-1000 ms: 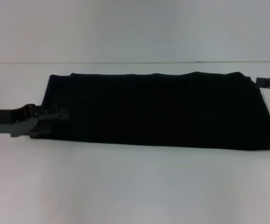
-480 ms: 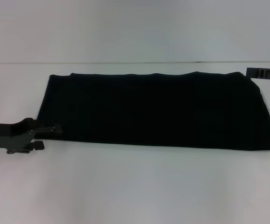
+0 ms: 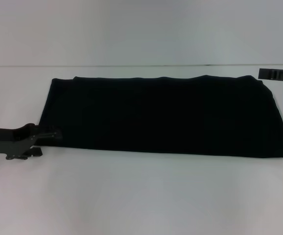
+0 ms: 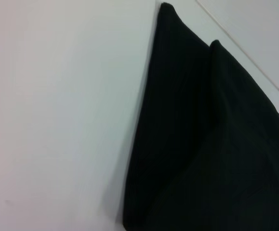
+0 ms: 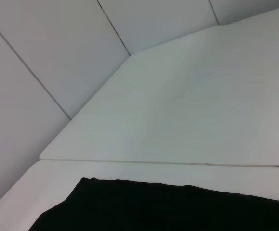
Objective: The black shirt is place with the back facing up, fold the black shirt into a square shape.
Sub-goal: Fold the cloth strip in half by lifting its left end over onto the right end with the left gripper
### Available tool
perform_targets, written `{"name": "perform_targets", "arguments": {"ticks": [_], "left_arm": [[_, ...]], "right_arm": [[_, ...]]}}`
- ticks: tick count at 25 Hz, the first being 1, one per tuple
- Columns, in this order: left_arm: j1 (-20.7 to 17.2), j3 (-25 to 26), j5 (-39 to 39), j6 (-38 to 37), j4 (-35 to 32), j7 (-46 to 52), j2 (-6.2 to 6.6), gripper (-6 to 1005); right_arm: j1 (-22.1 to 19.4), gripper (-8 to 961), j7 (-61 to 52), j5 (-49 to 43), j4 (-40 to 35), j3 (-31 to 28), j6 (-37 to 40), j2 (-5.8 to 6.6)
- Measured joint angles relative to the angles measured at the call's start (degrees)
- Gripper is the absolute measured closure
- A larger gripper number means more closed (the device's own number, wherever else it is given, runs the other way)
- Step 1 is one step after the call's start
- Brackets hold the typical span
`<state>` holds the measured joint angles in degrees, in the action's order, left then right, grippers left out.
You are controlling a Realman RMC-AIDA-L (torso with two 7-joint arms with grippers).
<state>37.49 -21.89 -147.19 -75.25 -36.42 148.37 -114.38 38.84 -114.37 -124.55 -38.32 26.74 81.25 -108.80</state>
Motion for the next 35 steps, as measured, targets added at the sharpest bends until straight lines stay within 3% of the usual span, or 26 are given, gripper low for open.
{"name": "perform_targets", "arguments": {"ticks": [35], "left_arm": [[1.73, -0.21, -1.44, 6.0, 2.49, 0.08, 0.63, 113]], "right_arm": [[0.11, 23, -0.42, 1.06, -0.53, -0.2, -0.67, 0.01]]}}
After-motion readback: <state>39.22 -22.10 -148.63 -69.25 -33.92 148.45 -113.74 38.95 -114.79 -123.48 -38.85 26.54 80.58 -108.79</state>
